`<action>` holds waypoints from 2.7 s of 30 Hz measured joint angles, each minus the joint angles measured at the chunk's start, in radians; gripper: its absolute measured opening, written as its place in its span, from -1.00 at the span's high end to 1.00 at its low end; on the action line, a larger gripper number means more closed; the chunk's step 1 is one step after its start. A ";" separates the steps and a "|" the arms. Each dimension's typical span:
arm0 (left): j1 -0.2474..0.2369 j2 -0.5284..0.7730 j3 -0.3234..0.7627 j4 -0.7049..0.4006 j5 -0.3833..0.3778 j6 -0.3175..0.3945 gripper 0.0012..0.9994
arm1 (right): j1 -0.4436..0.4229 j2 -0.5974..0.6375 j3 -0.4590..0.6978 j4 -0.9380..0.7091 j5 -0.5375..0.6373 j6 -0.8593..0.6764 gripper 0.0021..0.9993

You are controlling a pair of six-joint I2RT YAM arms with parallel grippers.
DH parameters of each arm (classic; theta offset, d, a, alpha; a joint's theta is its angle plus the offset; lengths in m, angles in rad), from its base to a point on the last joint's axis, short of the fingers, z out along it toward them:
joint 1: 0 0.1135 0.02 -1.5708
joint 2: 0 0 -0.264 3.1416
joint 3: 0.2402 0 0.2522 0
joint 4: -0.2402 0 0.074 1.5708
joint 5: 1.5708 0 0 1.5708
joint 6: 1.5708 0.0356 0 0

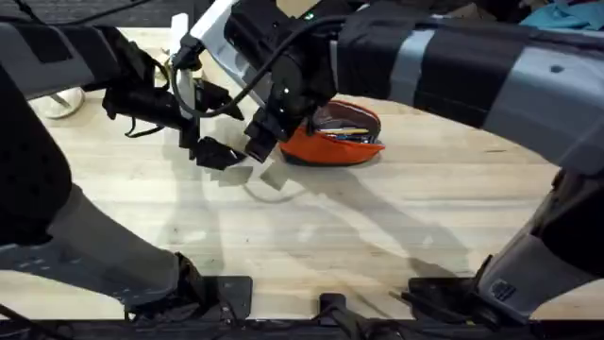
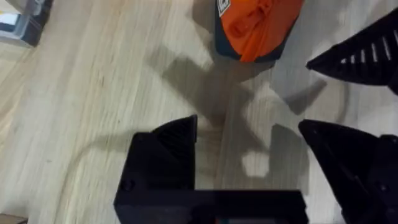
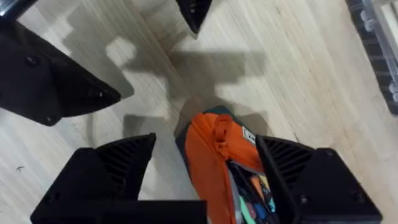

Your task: Unzip the bag, pick up the pens from the table one at a time and place them inside, then zip the bag closed.

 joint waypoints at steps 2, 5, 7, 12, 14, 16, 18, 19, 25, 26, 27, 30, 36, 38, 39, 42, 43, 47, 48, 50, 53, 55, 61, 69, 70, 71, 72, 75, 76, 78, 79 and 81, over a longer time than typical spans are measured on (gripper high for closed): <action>0.000 0.000 -0.001 0.000 -0.003 0.000 -0.99 | -0.001 0.001 0.000 -0.001 0.000 0.000 -0.96; 0.000 0.000 -0.001 0.000 -0.003 -0.001 -0.99 | -0.001 0.001 0.000 -0.001 0.000 0.000 -0.96; 0.000 0.000 -0.001 0.000 -0.003 -0.001 -0.99 | -0.001 0.001 0.000 0.000 0.000 0.001 -0.96; 0.000 0.000 -0.001 0.002 -0.003 -0.001 -0.99 | -0.001 0.000 0.000 -0.001 0.000 0.000 -0.97; 0.000 0.000 -0.001 0.004 -0.003 -0.001 -0.99 | -0.001 0.001 0.000 -0.001 0.000 0.000 -0.97; 0.000 0.000 -0.001 0.004 -0.003 -0.001 -0.99 | -0.001 0.001 0.000 -0.001 0.000 0.001 -0.97; 0.000 0.001 -0.001 0.004 -0.003 -0.001 -0.99 | -0.001 0.001 0.000 -0.002 0.000 0.001 -0.97; 0.000 0.000 -0.001 0.004 -0.003 -0.001 -0.99 | -0.001 0.001 0.000 -0.002 0.000 0.002 -0.97; 0.000 0.000 -0.001 0.004 -0.003 -0.001 -0.99 | -0.001 -0.002 0.000 -0.006 -0.011 0.005 -0.99; 0.000 0.000 -0.001 0.004 -0.003 0.000 -0.99 | -0.001 -0.006 0.000 -0.009 -0.011 0.005 -0.99; 0.000 0.001 -0.001 0.004 -0.002 0.001 -0.99 | -0.001 -0.009 0.000 -0.013 -0.011 0.006 -0.99; -0.005 0.000 -0.001 0.003 0.009 0.005 -0.99 | -0.001 -0.022 -0.001 -0.023 -0.010 0.006 -1.00; -0.006 0.000 -0.001 -0.001 0.061 0.020 -0.99 | -0.007 -0.064 -0.010 -0.039 0.001 0.017 -1.00; -0.006 0.000 -0.001 -0.001 0.070 0.024 -0.99 | -0.009 -0.085 -0.012 -0.039 0.002 0.017 -1.00; -0.006 0.000 -0.001 -0.001 0.073 0.024 -0.99 | -0.011 -0.095 -0.013 -0.039 0.003 0.017 -1.00; -0.006 0.000 -0.001 -0.001 0.083 0.025 -0.99 | -0.011 -0.124 -0.013 -0.039 0.004 0.017 -0.99; -0.006 0.000 -0.001 -0.001 0.084 0.027 -0.99 | -0.011 -0.131 -0.013 -0.039 0.004 0.017 -1.00; -0.006 0.000 -0.001 -0.001 0.086 0.027 -0.99 | -0.011 -0.141 -0.013 -0.044 0.005 0.017 -1.00; -0.006 0.000 -0.001 -0.001 0.086 0.027 -0.99 | -0.011 -0.141 -0.014 -0.050 0.004 0.017 -1.00; -0.004 0.000 -0.001 0.000 0.087 0.028 -0.99 | -0.011 -0.141 -0.014 -0.057 0.005 0.017 -1.00; 0.009 0.000 -0.001 0.000 0.088 0.039 -0.99 | -0.012 -0.141 -0.014 -0.059 0.005 0.017 -1.00; 0.027 0.000 -0.001 0.000 0.095 0.045 -0.99 | -0.012 -0.141 -0.014 -0.060 0.005 0.017 -1.00; 0.102 0.000 -0.001 -0.001 0.148 0.075 -0.99 | -0.012 -0.141 -0.014 -0.060 0.005 0.015 -1.00; 0.172 0.000 -0.001 -0.042 0.168 0.164 -0.99 | -0.012 -0.134 -0.014 -0.050 0.005 0.000 -1.00; 0.180 0.000 -0.001 -0.050 0.169 0.181 -0.99 | -0.012 -0.129 -0.014 -0.048 0.005 0.000 -1.00; 0.186 0.000 -0.001 -0.057 0.171 0.197 -0.99 | -0.012 -0.122 -0.014 -0.045 0.005 -0.001 -1.00; 0.193 0.000 -0.001 -0.065 0.174 0.214 -0.99 | -0.012 -0.113 -0.014 -0.042 0.005 -0.003 -1.00; 0.207 0.000 -0.001 -0.096 0.185 0.289 -0.99 | -0.012 -0.070 -0.015 -0.002 0.005 -0.004 -1.00; 0.206 0.000 -0.001 -0.097 0.187 0.298 -0.99 | -0.012 -0.065 -0.015 0.006 0.005 -0.004 -1.00; 0.206 0.000 -0.001 -0.098 0.189 0.314 -0.99 | -0.012 -0.062 -0.016 0.018 0.006 -0.004 -1.00; 0.206 0.000 -0.001 -0.098 0.189 0.319 -0.99 | -0.012 -0.062 -0.016 0.020 0.008 -0.004 -1.00; 0.206 0.000 -0.001 -0.098 0.193 0.326 -0.99 | -0.012 -0.062 -0.016 0.022 0.008 -0.005 -1.00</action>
